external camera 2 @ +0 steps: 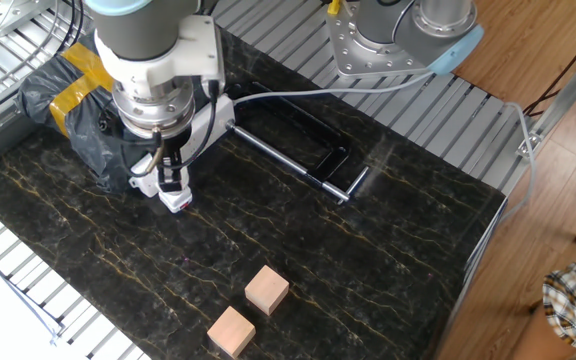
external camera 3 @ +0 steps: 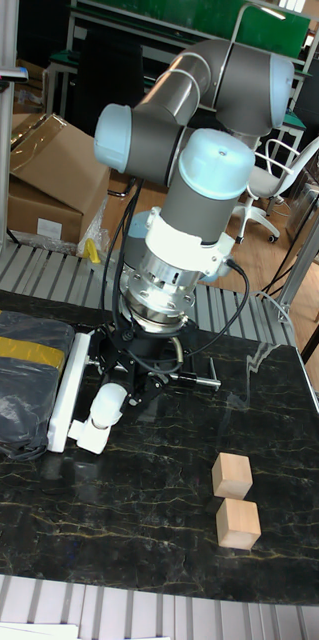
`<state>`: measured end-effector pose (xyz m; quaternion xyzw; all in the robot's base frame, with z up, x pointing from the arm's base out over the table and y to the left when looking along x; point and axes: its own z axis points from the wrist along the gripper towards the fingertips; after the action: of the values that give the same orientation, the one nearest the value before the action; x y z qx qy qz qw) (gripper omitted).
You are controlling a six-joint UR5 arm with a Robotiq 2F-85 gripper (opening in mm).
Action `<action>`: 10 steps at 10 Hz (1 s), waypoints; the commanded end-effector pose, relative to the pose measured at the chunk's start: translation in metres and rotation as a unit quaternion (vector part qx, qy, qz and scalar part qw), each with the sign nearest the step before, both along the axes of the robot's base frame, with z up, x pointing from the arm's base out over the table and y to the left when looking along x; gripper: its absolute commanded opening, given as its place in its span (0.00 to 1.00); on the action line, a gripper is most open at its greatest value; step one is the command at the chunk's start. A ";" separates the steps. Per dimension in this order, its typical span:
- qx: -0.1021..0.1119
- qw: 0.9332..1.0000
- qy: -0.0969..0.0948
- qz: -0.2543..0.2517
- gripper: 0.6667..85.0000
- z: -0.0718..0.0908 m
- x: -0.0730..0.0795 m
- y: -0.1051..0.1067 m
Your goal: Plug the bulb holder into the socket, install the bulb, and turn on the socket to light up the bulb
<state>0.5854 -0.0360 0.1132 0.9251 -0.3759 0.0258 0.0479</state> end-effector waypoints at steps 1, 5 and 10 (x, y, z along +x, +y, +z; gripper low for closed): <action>0.007 0.999 -0.006 -0.047 0.01 0.001 0.001 -0.004; -0.014 0.995 -0.006 -0.102 0.01 0.008 -0.004 -0.012; -0.015 0.981 -0.018 -0.195 0.01 0.008 -0.004 -0.011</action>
<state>0.5811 -0.0487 0.1205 0.8594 -0.5057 0.0371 0.0650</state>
